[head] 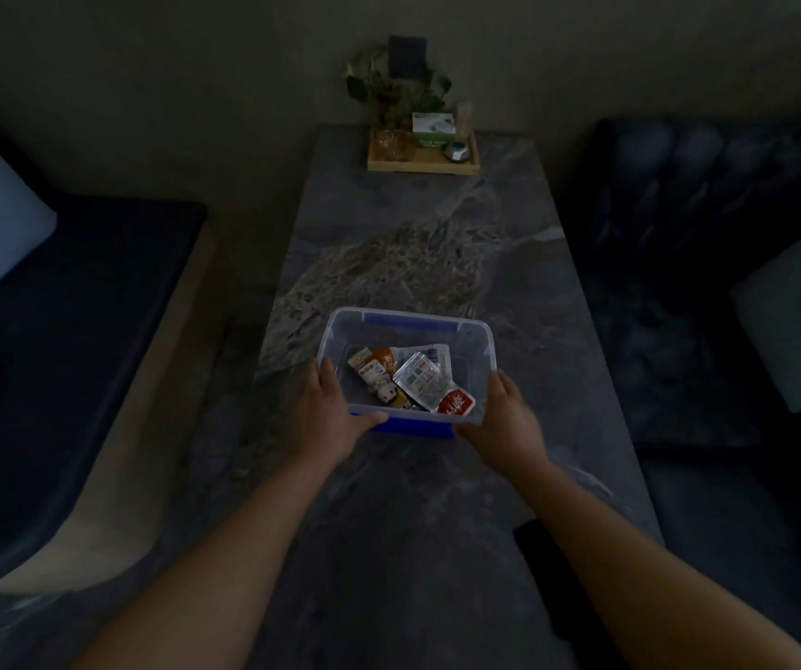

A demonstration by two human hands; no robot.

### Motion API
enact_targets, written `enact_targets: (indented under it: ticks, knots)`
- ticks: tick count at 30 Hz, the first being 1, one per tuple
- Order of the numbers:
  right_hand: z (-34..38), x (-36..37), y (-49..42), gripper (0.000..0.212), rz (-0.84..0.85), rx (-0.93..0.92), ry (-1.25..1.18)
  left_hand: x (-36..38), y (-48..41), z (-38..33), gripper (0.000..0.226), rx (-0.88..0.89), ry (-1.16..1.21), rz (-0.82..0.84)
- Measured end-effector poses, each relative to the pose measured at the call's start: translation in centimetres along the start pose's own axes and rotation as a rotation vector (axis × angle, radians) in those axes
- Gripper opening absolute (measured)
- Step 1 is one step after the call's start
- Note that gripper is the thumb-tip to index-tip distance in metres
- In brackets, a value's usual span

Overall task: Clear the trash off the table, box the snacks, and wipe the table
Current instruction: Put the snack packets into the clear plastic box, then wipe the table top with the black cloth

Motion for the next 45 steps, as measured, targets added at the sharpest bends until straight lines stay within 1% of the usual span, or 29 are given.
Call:
enact_targets:
  ticks: [2,6,20,23,25,28,30,33,35,39,41,43,45]
  knots:
    - [0.3,-0.5,-1.3,0.099,0.005,0.000,0.010,0.1,-1.1,-0.3,0.123,-0.001,-0.001,-0.021]
    - [0.9,-0.9,-3.4,0.090,-0.007,-0.035,-0.031,0.3,-3.2,-0.7,0.125,0.005,-0.009,-0.048]
    - [0.9,-0.8,-6.3,0.099,-0.029,-0.029,-0.063,1.0,-5.6,-1.0,0.123,0.012,-0.039,-0.074]
    - [0.9,-0.9,-6.3,0.097,-0.034,-0.028,-0.091,1.1,-5.8,-0.9,0.123,0.020,-0.039,-0.076]
    - [0.8,-1.0,-6.2,0.096,-0.018,-0.023,-0.136,1.1,-5.8,-0.8,0.122,0.026,-0.040,-0.061]
    - [0.5,-1.3,-5.8,0.103,0.060,0.008,-0.170,1.1,-5.7,-0.8,0.116,0.035,-0.080,-0.020]
    - [0.3,-1.5,-5.2,0.100,0.062,0.019,-0.192,0.7,-5.1,-0.7,0.112,0.044,-0.094,-0.034]
    - [-0.6,-2.3,-3.3,0.087,0.046,0.019,-0.205,0.1,-2.7,-0.5,0.103,0.088,-0.054,-0.110]
    - [-2.1,-2.4,-1.6,0.083,0.051,0.038,-0.196,0.3,0.2,-0.3,0.096,0.102,-0.019,-0.130]
    - [-5.4,-2.1,3.2,0.072,0.047,0.093,-0.152,1.8,8.0,0.0,0.084,0.169,0.068,-0.062]
    - [-6.7,-2.0,6.0,0.060,0.050,0.044,-0.122,2.6,11.9,0.3,0.077,0.263,0.034,-0.010]
    - [-8.3,-1.8,9.0,0.046,0.043,-0.037,-0.067,3.7,15.8,0.4,0.071,0.411,-0.016,0.016]
    - [-10.3,-1.2,11.9,0.046,0.055,-0.088,0.011,5.2,19.3,0.1,0.065,0.528,0.000,0.011]
Point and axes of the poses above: each hand's wrist, its own y-axis away from the middle knuckle, its own x-axis out of the palm, z = x × y, the point moved 1 cm from there along -y, towards the middle knuckle, and after that the axes turned 7 degrees about x, right-handed, at the moved point
